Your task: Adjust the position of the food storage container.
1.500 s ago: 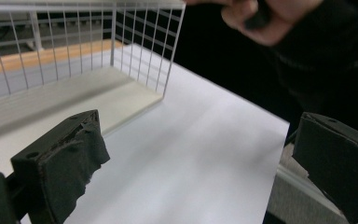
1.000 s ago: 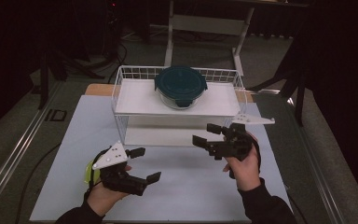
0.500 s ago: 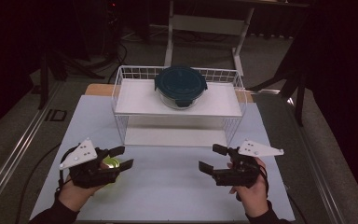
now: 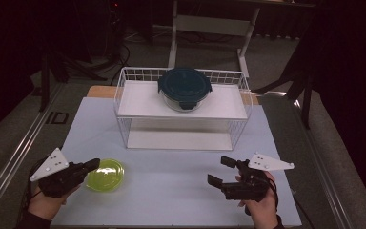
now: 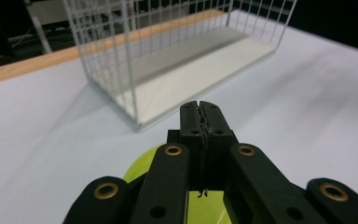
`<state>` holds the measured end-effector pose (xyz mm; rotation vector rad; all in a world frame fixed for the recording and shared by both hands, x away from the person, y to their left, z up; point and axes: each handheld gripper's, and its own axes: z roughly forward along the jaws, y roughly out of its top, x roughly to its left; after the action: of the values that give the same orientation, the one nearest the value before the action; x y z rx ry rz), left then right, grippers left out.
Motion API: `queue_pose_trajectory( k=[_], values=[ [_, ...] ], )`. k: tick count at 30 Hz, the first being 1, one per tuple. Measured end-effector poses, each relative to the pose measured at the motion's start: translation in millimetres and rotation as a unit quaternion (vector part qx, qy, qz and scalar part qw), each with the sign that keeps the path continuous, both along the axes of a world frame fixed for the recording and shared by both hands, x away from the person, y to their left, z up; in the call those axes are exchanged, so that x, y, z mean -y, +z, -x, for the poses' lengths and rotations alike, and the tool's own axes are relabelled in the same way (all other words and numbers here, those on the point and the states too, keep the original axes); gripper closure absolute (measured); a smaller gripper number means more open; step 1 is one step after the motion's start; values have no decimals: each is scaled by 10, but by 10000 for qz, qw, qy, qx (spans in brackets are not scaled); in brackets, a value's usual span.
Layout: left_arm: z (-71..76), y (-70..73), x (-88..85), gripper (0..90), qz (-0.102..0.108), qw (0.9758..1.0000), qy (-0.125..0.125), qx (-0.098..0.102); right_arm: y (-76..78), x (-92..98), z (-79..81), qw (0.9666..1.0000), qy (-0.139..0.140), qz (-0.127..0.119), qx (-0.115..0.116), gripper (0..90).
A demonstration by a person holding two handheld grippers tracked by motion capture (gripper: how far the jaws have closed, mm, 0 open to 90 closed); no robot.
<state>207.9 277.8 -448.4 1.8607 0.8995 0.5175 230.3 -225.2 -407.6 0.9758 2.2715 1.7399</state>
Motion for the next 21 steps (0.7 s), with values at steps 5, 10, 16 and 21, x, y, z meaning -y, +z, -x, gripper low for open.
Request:
queue_pose_trajectory(
  k=[5, 10, 16, 21],
  values=[
    [0, -181, -164, 891, -213, 9995, 197, -119, -30, 11, 7, 10000, -4, -16, -31, 146],
    [2, -338, -359, 893, -304, 9984, 356, -318, -48, 15, 6, 10000, 4, -30, -63, 146],
    [5, -555, -469, 893, -433, 9967, 369, -586, -53, 16, 2, 10000, -5, -49, -80, 147],
    [-27, -640, -491, 893, -348, 9966, 319, -673, -55, 11, 4, 9999, 15, -41, -105, 147]
  ],
)
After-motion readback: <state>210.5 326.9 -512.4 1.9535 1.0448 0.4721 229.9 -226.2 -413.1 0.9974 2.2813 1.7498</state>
